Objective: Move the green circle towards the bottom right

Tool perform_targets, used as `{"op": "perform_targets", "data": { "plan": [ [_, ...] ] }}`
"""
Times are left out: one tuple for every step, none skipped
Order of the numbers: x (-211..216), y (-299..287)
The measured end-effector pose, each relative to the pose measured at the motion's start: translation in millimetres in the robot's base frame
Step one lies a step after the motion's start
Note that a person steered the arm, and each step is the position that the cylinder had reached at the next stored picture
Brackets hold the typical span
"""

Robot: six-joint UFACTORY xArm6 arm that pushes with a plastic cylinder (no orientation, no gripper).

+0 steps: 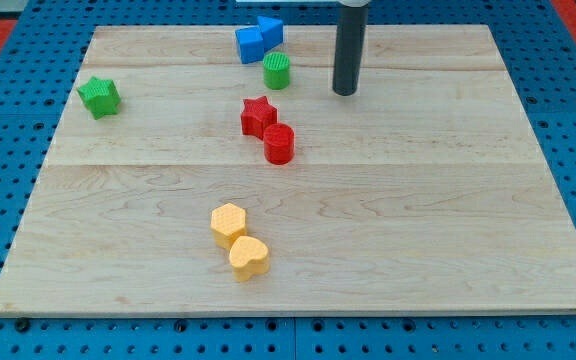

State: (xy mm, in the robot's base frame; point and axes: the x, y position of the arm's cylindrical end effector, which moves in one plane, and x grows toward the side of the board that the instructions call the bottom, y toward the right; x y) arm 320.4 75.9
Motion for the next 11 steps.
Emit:
{"op": "perform_targets", "data": {
  "plan": [
    [0, 0],
    [-8, -58],
    [-10, -146],
    [-19, -200],
    [-44, -161],
    [-47, -58],
    [-49, -11],
    [-54, -28],
    [-73, 15],
    [-75, 49],
    [-62, -2]
  ]
}}
